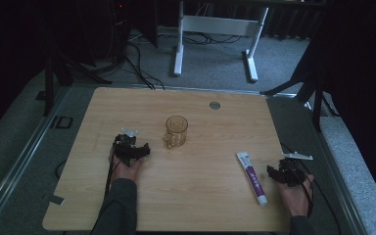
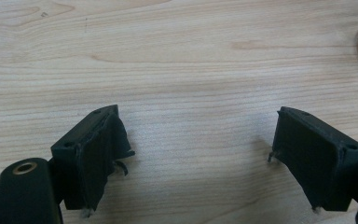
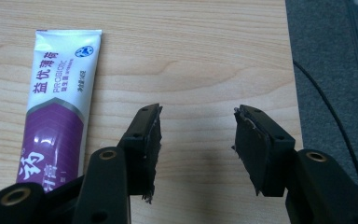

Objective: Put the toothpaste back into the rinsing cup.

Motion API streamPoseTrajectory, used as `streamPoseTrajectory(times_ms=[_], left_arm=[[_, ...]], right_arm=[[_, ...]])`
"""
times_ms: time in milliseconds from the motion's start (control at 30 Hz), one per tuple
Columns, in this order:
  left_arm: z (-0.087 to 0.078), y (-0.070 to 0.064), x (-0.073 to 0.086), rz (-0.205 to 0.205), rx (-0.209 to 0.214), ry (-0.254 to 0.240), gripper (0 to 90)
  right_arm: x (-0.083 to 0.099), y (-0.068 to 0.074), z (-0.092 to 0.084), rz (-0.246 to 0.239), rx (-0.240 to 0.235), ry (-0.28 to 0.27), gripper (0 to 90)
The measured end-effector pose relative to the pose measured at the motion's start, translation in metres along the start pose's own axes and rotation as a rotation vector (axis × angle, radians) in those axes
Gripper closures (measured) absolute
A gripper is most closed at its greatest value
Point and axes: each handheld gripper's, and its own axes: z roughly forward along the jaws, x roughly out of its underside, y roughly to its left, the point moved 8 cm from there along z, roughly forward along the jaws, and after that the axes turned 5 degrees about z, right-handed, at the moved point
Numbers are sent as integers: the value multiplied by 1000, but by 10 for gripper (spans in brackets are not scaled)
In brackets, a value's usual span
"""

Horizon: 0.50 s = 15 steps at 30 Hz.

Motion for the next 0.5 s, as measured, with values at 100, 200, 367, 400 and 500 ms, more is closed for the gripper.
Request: streamPoseTrajectory(times_ms=[100, 200, 367, 400, 500], left_arm=[[0, 0, 0, 0, 0, 0, 154], [0, 0, 0, 0, 0, 0, 154], [0, 0, 0, -1, 0, -1, 154], [0, 0, 0, -1, 0, -1, 154], [0, 0, 0, -1, 0, -1, 154]], right_arm=[[0, 1, -1, -10, -1, 2, 497], [-1, 1, -2, -14, -6, 6, 498], [-4, 3, -5, -38, -14, 22, 522], [-5, 4, -6, -43, -19, 24, 523], [-5, 4, -9, -53, -18, 39, 518]])
